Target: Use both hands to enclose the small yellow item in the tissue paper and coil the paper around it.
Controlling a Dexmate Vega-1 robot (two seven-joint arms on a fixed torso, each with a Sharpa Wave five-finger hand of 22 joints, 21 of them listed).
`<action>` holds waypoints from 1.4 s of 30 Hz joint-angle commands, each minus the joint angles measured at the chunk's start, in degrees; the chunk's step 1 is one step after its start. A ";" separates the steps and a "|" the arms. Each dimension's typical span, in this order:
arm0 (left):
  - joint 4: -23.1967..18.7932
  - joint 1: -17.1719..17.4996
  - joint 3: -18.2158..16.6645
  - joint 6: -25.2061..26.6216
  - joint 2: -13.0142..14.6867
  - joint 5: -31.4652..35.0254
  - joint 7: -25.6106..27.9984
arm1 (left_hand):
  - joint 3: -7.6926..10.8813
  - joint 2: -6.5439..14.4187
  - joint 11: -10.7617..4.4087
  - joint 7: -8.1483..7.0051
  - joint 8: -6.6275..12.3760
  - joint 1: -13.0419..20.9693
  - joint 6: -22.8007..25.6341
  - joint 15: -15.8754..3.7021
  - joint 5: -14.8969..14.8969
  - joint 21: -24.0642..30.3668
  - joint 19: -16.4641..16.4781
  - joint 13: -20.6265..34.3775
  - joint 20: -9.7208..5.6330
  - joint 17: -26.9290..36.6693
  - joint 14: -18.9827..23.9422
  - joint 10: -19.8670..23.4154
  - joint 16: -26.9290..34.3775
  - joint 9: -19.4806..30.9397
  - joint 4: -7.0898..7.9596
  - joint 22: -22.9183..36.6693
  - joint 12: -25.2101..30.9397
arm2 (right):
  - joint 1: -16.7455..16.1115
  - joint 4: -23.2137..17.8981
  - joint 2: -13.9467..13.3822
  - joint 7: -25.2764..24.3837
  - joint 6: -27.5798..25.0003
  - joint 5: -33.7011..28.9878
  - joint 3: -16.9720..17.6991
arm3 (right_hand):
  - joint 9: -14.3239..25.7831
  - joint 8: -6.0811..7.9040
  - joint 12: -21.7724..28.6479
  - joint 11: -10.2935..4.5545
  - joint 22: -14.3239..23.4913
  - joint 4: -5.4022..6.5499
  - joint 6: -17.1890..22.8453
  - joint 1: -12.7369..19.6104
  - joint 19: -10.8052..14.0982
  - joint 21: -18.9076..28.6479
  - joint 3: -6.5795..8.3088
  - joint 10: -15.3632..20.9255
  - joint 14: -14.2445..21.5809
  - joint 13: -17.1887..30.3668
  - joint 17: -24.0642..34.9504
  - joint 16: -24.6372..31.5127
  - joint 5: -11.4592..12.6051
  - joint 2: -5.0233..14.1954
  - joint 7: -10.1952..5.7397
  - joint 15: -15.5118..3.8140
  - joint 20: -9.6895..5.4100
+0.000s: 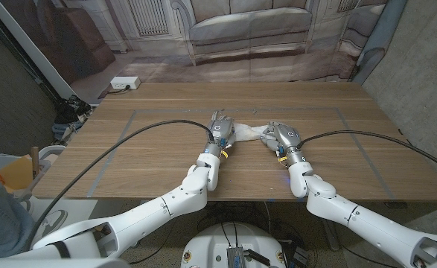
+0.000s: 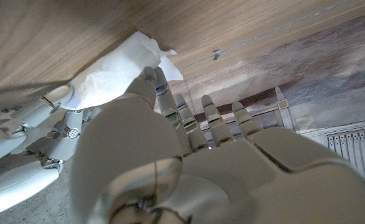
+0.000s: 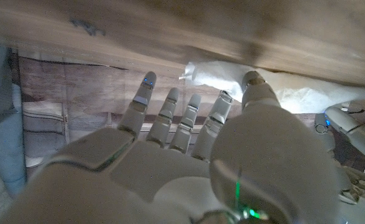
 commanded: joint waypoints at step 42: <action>-8.43 -3.85 -8.83 -6.05 3.77 -23.12 -13.81 | 2.97 1.17 5.15 3.67 2.23 1.07 3.35 -1.91 -0.46 -0.47 0.33 -0.09 0.38 0.07 2.25 3.08 -0.48 1.36 -0.56 0.18 -0.88 | 2.87 -12.65 -4.10 21.08 -5.09 9.94 5.08 | -0.44 0.26 -0.49 0.93 0.31 0.38 2.98 0.39 -0.62 -0.17 0.83 1.27 0.27 0.08 0.41 -0.98 -3.10 2.19 -0.01 2.14 0.36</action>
